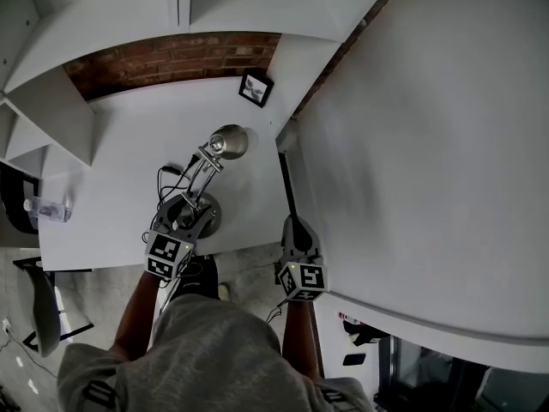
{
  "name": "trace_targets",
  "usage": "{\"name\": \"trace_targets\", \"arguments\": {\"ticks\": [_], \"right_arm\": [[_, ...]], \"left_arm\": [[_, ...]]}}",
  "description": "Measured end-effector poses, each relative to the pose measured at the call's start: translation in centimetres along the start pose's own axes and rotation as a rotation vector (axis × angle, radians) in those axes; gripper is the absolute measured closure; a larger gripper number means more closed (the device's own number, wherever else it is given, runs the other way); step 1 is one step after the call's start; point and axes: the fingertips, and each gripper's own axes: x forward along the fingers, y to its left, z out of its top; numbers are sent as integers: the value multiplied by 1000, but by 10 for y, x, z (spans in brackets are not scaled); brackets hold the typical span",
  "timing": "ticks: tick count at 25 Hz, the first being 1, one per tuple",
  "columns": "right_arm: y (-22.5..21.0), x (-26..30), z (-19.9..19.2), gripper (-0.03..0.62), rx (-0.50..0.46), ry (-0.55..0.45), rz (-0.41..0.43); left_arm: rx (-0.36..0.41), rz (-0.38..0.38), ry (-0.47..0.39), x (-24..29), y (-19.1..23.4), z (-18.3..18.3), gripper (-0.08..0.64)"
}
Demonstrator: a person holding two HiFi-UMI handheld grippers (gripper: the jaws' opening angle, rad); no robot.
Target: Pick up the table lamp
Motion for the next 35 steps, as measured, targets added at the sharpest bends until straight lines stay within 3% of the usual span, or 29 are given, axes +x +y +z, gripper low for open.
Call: {"name": "trace_targets", "arguments": {"ticks": [20,35], "right_arm": [[-14,7,-5,569,10,12,-36],[-17,7,-5,569,9,21,-60]], "left_arm": [[2,-10,3,21,7,-3,379],[39,-48,-18,32,0,-1,483]]}}
